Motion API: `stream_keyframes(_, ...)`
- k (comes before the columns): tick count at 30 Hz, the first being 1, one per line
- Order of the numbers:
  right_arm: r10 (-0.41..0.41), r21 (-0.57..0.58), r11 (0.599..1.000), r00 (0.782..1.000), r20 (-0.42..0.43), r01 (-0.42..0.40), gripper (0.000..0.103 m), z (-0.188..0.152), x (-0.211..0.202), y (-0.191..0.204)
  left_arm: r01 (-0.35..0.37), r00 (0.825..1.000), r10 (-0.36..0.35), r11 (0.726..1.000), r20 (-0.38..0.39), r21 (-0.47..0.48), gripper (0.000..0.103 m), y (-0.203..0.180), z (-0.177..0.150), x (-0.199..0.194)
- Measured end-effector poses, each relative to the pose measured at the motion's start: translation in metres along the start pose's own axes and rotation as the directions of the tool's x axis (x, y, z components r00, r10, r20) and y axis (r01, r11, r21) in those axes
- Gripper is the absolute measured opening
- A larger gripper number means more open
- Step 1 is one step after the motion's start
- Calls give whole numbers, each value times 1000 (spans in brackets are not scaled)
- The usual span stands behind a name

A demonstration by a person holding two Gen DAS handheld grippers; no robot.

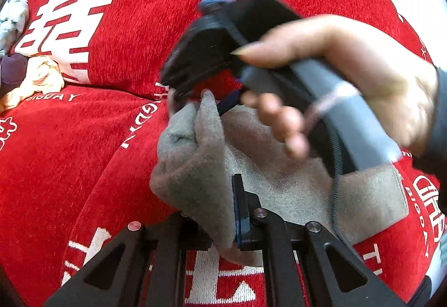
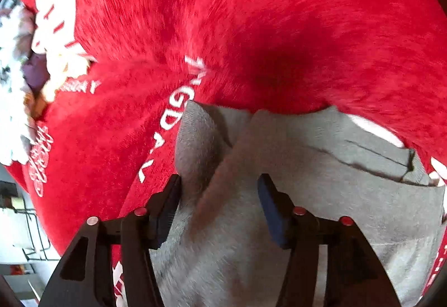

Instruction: Fold small clothes

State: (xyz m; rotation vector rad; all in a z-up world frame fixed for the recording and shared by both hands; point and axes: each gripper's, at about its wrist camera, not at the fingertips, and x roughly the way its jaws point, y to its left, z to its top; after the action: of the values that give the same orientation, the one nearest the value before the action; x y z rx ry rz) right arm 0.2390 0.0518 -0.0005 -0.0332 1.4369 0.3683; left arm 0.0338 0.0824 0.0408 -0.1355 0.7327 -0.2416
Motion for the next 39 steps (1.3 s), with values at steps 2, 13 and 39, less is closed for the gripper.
stream_keyframes(2, -39, -39, 999, 999, -33, 38, 64, 4, 6, 11, 3, 1000, -3, 1000, -8, -11, 12, 3, 1, 1)
stream_keyframes(13, -278, -252, 934, 957, -76, 252, 31, 2, 29, 65, -11, 1000, 11, 1000, -24, -18, 12, 1, 3, 6)
stream_keyframes(39, 22, -95, 995, 983, 181, -5, 17, -34, -105, -38, -85, 983, 83, 996, -166, -7, 9, -50, 34, -11)
